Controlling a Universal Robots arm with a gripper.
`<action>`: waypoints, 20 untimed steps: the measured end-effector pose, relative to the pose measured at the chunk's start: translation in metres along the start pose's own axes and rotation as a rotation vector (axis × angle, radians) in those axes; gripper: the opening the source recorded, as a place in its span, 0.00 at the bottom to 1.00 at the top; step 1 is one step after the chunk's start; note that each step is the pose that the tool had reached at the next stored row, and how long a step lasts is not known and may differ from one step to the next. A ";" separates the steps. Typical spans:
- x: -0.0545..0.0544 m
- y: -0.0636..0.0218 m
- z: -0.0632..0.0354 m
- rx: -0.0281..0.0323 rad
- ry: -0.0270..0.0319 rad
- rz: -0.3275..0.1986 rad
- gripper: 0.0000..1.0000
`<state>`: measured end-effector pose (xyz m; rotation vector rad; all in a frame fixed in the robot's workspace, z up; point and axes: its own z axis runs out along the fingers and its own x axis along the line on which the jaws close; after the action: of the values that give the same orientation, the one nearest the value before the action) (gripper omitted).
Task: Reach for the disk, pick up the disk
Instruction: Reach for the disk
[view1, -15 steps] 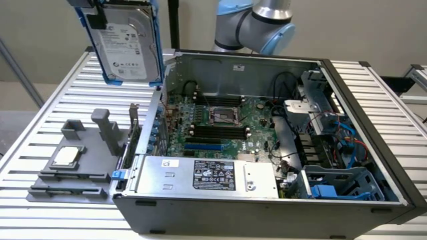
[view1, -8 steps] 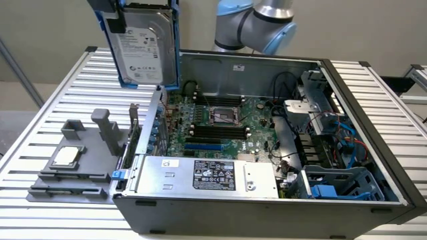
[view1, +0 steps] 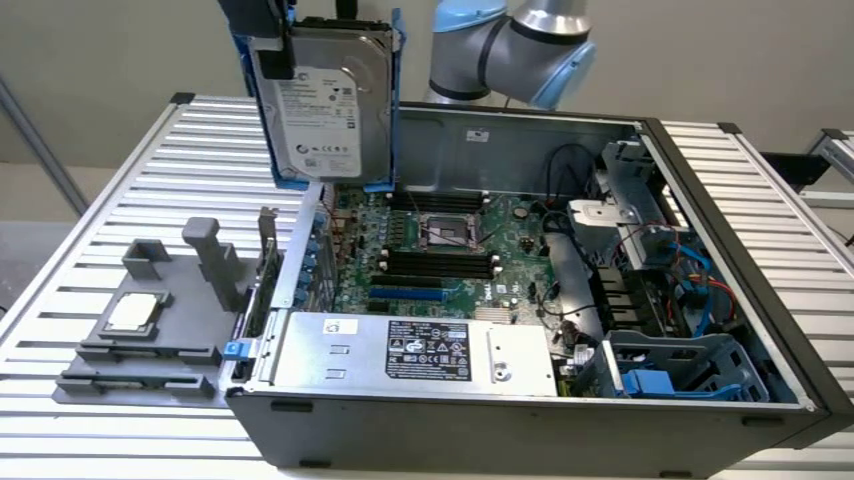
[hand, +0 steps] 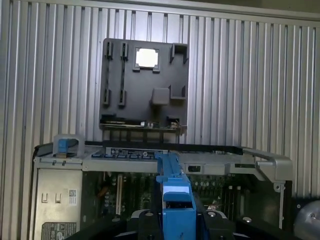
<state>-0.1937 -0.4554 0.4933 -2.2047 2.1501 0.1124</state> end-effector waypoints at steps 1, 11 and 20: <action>0.002 -0.0042 -0.0003 0.0000 0.0001 0.000 0.33; 0.024 -0.0466 -0.0027 -0.0001 0.0001 0.000 0.33; 0.043 -0.0842 -0.0047 0.0000 0.0000 0.000 0.33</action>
<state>-0.1084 -0.4965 0.4933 -2.2046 2.1502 0.1124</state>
